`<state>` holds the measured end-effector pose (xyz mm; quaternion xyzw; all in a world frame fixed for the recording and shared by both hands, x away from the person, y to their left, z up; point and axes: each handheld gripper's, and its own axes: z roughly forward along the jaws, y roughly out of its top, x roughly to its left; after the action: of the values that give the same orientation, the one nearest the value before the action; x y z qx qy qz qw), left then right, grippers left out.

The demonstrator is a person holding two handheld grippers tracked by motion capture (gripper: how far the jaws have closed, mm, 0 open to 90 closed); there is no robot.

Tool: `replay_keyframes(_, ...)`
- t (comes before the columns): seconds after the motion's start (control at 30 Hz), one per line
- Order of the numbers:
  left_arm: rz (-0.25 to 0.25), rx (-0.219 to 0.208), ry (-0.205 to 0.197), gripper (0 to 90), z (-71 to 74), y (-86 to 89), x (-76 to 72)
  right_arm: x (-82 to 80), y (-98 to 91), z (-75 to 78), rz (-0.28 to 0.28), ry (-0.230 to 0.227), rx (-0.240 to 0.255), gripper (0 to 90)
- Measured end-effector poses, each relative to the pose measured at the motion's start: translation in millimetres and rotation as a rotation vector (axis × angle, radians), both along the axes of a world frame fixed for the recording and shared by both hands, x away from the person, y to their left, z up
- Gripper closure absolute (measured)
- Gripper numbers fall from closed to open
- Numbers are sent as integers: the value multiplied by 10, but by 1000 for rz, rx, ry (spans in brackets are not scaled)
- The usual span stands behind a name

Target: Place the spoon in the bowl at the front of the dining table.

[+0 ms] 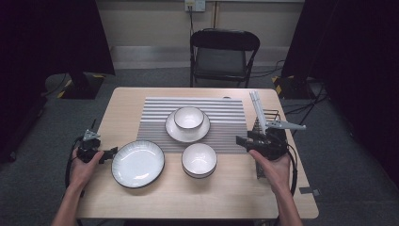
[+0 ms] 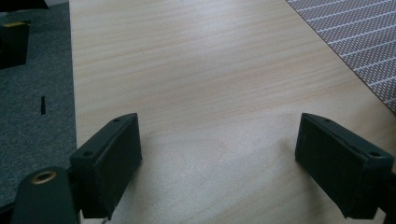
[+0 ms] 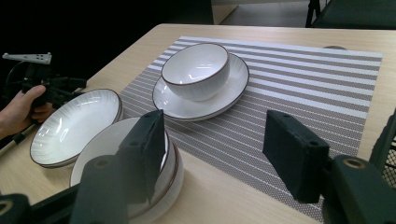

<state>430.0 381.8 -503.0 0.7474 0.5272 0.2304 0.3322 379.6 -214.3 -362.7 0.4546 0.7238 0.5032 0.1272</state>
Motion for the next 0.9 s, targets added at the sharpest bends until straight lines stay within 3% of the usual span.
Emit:
replay_keyframes(0.13, 1, -2, 0, 139, -1, -1, 0, 4, -41, 6, -3, 0, 14, 400)
replay_keyframes(0.5, 2, 0, 0, 138, -1, -2, 1, -65, -264, 36, -9, 4, -5, 461)
replay_keyframes(0.57, 3, 0, -1, 138, -2, -3, 1, -72, -292, 30, -24, 4, -30, 467)
replay_keyframes(0.7, 2, -1, -1, 138, -2, -3, 1, -83, -370, -3, -45, 10, -24, 525)
replay_keyframes(0.9, 3, -2, -1, 138, -3, -3, 1, -125, -470, -47, -87, 19, -36, 517)
